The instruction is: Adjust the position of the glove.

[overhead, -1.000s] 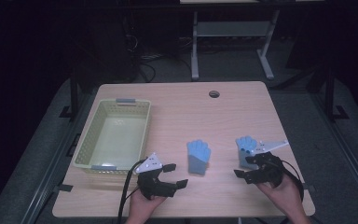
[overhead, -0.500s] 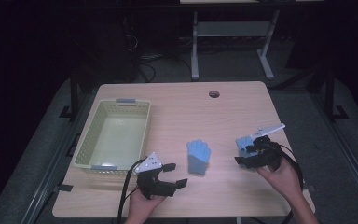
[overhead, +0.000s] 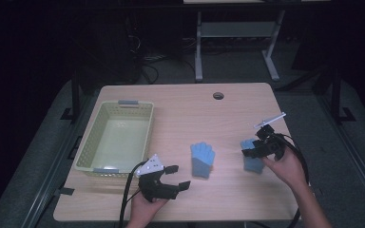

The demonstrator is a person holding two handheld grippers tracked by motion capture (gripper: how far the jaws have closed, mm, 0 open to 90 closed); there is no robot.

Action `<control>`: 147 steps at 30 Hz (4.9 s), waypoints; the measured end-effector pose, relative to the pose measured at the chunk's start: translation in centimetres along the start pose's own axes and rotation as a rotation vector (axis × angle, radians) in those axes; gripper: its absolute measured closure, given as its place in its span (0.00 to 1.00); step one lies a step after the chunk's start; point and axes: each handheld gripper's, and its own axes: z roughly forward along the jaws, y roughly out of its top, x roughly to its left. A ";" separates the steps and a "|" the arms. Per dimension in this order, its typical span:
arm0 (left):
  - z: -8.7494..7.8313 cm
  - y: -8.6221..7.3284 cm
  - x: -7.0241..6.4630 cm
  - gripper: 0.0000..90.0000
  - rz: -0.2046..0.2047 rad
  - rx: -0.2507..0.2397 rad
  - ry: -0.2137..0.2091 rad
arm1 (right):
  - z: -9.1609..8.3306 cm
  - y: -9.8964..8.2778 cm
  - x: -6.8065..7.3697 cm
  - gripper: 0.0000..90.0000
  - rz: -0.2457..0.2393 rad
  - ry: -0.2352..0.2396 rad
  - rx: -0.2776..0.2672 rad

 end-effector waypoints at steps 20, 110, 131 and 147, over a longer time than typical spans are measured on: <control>0.3 -0.2 -0.1 0.25 0.001 0.010 -0.010 | 3.0 -1.3 -2.2 0.62 0.048 -0.073 0.170; -0.1 -0.3 -0.1 0.25 -0.024 -0.012 0.015 | 0.0 5.3 8.7 0.91 -0.160 0.016 0.009; -0.6 -0.2 0.4 0.26 -0.029 -0.025 0.053 | 3.3 7.1 11.7 0.91 -0.177 0.043 0.037; -0.8 -0.2 0.7 0.26 -0.036 -0.027 0.072 | 5.6 6.8 12.8 0.90 -0.163 0.064 0.070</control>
